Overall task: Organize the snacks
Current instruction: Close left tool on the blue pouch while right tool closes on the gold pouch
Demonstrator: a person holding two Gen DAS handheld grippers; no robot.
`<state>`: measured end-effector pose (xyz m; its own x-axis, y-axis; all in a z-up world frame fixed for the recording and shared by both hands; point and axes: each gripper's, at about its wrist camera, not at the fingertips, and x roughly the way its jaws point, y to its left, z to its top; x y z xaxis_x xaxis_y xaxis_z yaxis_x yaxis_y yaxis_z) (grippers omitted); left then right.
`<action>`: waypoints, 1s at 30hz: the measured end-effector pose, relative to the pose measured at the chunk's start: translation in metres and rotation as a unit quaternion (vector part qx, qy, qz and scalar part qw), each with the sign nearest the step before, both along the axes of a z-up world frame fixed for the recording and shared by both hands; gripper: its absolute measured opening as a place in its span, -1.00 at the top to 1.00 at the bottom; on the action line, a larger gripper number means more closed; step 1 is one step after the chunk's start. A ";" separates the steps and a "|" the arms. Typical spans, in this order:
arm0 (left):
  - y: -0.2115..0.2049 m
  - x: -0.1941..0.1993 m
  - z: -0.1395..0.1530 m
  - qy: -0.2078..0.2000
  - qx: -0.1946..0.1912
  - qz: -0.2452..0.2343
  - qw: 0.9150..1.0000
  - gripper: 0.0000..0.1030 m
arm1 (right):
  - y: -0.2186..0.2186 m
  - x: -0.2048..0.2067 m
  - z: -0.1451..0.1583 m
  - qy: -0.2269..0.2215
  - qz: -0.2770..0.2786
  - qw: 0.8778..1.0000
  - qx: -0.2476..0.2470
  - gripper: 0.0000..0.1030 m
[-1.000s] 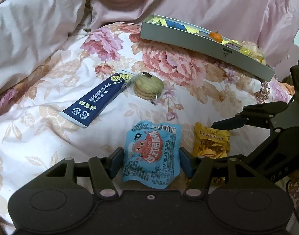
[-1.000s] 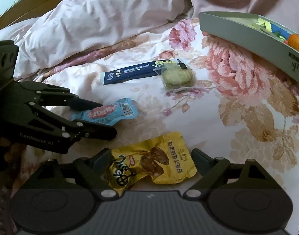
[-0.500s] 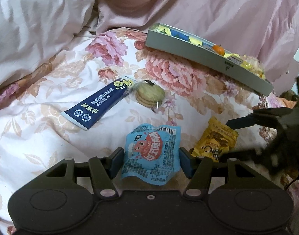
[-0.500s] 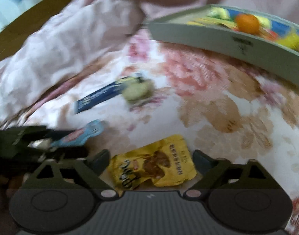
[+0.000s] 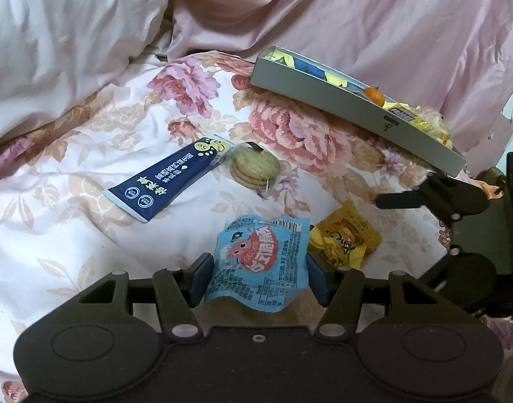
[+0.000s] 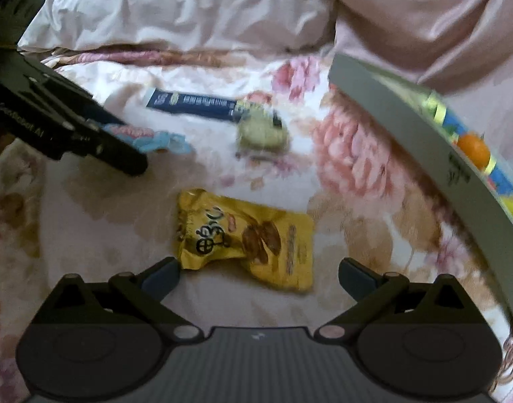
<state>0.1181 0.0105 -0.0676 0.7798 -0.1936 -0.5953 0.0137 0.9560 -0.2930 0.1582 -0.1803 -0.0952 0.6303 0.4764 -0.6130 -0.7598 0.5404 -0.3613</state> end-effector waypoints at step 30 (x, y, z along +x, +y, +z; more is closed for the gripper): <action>0.008 -0.008 0.006 -0.042 -0.041 0.022 0.998 -0.19 | 0.030 -0.006 -0.001 0.004 -0.081 0.996 0.030 -0.20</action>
<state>0.1100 0.0184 -0.0614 0.8349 -0.2030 -0.5116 -0.0008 0.9291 -0.3699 0.1526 -0.1506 -0.0962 0.6973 0.4054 -0.5911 -0.6636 0.6768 -0.3187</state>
